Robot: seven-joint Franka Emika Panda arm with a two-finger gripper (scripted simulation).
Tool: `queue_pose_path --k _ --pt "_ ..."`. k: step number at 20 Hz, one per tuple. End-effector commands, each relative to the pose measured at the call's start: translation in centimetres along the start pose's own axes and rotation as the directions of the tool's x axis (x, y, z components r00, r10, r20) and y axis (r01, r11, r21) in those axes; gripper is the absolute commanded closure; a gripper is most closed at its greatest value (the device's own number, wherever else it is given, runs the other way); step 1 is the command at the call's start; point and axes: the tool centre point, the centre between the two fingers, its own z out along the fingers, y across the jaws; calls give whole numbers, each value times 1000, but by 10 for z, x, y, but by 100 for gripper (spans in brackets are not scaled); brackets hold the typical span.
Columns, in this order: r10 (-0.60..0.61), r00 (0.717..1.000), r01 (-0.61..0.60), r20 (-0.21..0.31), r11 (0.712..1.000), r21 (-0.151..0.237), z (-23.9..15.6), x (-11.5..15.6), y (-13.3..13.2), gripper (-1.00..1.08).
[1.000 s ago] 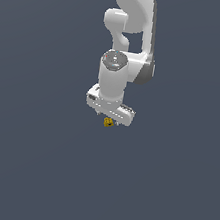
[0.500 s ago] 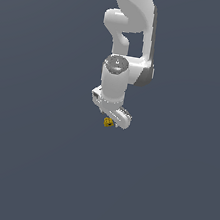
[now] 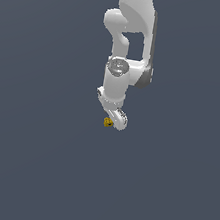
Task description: Pick up the object and move it to a goal position.
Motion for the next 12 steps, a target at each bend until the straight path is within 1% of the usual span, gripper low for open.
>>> queue_pose_path --k 1,6,12 --pt "65 998 -65 -4 998 1 5 -3 3 -92" --pt "165 986 -165 -10 986 2 12 -7 9 -92" --pt "238 971 -238 -14 971 4 17 -10 13 -92"
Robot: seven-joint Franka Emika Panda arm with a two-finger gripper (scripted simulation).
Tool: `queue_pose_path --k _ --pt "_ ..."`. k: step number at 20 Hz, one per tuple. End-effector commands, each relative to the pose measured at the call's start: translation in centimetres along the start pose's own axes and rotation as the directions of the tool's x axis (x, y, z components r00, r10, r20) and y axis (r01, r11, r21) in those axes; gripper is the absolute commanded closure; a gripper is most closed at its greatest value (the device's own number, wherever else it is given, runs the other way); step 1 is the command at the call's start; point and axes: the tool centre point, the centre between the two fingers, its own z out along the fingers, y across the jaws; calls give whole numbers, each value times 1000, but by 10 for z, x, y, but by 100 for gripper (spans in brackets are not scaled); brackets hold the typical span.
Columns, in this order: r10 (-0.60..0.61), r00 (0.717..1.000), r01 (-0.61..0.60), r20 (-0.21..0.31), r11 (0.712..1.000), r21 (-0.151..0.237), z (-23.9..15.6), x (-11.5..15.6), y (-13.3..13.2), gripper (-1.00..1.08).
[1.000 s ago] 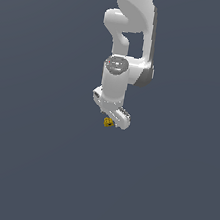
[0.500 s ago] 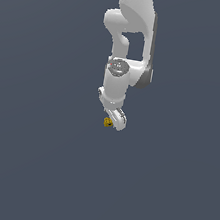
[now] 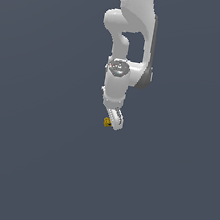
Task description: Pick up the object and move it to a goal position.
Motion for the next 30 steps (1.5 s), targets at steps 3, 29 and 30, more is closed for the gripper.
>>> queue_pose_path --k 3,29,30 --pt "36 999 -36 -2 999 1 2 -1 2 -92" --pt "43 999 -43 -3 999 1 53 -1 3 108" --pt "43 999 -43 -3 999 1 53 -1 3 108"
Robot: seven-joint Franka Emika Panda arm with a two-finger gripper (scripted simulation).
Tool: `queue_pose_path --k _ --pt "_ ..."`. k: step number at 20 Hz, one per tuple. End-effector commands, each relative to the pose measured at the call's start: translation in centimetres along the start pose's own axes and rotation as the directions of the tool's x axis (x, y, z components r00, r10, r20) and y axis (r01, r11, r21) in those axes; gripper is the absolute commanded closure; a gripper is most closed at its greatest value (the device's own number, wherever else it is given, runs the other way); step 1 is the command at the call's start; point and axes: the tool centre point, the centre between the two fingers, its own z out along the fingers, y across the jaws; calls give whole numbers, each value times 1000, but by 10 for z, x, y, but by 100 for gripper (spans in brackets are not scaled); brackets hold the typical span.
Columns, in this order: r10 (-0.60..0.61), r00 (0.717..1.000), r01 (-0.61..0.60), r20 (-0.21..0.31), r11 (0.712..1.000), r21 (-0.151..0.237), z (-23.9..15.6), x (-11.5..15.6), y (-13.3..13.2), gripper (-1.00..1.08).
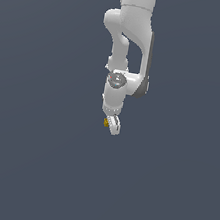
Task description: Pick up the object and move it to a goal position.
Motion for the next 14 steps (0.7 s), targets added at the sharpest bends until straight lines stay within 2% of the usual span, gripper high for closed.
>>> queue_pose_path --k 1,9,14 --pt "0 1000 0 0 1000 0 0 0 0 108" --pt "0 1000 0 0 1000 1 0 0 -1 108" --pt "0 1000 0 0 1000 1 0 -4 -11 108"
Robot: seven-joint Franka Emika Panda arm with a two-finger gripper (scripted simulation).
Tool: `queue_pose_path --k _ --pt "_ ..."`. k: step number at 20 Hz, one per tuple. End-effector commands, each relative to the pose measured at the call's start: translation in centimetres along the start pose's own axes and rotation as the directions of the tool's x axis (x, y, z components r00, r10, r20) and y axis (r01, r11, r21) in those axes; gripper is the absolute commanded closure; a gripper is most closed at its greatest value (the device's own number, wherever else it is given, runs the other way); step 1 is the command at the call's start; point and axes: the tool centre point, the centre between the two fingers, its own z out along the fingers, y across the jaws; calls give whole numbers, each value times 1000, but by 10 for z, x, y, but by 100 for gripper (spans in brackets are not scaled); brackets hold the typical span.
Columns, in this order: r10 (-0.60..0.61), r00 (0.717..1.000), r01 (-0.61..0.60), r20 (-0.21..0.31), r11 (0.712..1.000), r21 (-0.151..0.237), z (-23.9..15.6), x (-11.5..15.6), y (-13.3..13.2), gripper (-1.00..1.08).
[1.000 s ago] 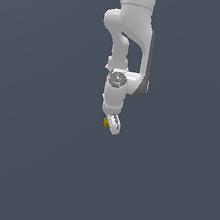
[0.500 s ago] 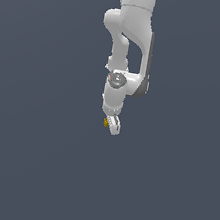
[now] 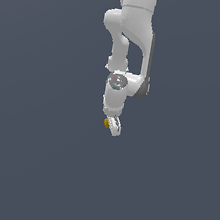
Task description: Pick up the object and move it to a goal position.
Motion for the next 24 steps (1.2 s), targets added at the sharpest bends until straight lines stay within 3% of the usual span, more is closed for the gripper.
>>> queue_pose_path --k 1,16,24 --pt "-2 1000 2 0 1000 2 0 -3 -8 108" --pt "-3 1000 3 -1 1000 1 -3 -30 -92 108" --pt "-3 1000 3 -1 1000 1 -3 -38 -119 108"
